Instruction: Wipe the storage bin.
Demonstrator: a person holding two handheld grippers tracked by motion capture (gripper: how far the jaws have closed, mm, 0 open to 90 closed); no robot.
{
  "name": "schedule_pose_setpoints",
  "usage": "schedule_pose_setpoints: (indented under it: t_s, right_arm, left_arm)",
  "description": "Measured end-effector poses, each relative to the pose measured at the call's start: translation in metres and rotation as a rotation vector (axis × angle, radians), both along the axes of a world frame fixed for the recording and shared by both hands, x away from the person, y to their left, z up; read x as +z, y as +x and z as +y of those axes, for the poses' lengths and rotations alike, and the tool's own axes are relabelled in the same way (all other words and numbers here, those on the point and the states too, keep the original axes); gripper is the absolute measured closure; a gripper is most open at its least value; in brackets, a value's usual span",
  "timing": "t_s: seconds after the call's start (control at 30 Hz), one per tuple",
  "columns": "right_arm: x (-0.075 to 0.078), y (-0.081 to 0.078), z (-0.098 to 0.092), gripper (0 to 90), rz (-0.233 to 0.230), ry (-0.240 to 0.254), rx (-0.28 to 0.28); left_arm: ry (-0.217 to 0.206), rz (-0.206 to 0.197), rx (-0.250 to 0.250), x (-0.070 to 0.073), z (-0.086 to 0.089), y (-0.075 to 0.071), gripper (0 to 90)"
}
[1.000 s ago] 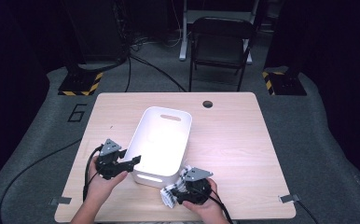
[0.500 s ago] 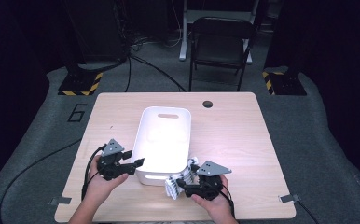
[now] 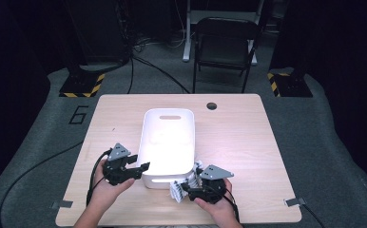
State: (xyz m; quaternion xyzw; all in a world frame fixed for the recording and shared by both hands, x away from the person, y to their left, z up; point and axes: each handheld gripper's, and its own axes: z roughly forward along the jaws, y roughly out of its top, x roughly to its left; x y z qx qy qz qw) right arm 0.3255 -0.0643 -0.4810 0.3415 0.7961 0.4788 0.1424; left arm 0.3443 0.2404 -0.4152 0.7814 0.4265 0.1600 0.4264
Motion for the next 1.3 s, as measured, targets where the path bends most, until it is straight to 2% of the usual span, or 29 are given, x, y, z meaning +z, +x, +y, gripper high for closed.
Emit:
schedule_pose_setpoints:
  t_s: [0.17,0.27,0.37,0.43,0.5,0.67,0.77,0.83,0.9,0.93,1.03,1.23,1.3]
  right_arm:
    - [-0.020,0.006,0.005,25.0,0.060,-0.083,0.003]
    - [-0.022,0.008,0.005,24.9,0.077,-0.083,-0.002]
    - [-0.020,0.009,0.005,25.4,0.070,-0.088,0.002]
    - [-0.016,0.007,0.005,25.4,0.068,-0.082,-0.005]
    - [-0.009,0.005,0.005,25.3,0.046,-0.062,-0.014]
    - [0.014,-0.002,-0.001,25.5,-0.032,0.037,-0.030]
    - [0.027,-0.006,-0.005,25.7,-0.061,0.103,-0.047]
    - [0.033,-0.008,-0.007,26.2,-0.086,0.136,-0.057]
    - [0.034,-0.010,-0.007,26.3,-0.086,0.142,-0.064]
    - [0.032,-0.009,-0.008,26.2,-0.100,0.143,-0.054]
    - [0.027,-0.008,-0.009,25.6,-0.091,0.162,-0.059]
    - [0.014,-0.006,-0.005,25.8,-0.046,0.097,-0.071]
    - [0.011,-0.005,-0.006,26.9,-0.040,0.092,-0.061]
  left_arm:
    - [0.007,0.000,0.008,0.000,-0.001,0.000,45.5]
    - [0.018,0.009,0.010,0.001,-0.001,-0.001,45.5]
    - [0.006,0.011,0.017,0.001,-0.002,-0.001,45.4]
    - [0.003,0.011,0.020,0.001,-0.002,-0.001,45.3]
    - [-0.007,0.015,0.024,0.000,-0.002,-0.001,45.0]
    - [-0.018,0.017,0.024,-0.001,-0.002,0.000,44.5]
    - [-0.014,0.018,0.023,-0.001,-0.004,-0.001,44.0]
    - [-0.025,0.030,0.026,-0.001,-0.004,-0.001,43.7]
    - [-0.026,0.029,0.025,-0.001,-0.004,-0.001,43.7]
    - [-0.021,0.028,0.017,-0.001,-0.004,-0.001,43.8]
    - [-0.008,0.011,0.021,-0.001,-0.008,-0.003,44.0]
    - [-0.012,0.017,0.033,-0.001,-0.008,-0.003,44.0]
    - [-0.014,0.019,0.039,-0.001,-0.008,-0.003,44.0]
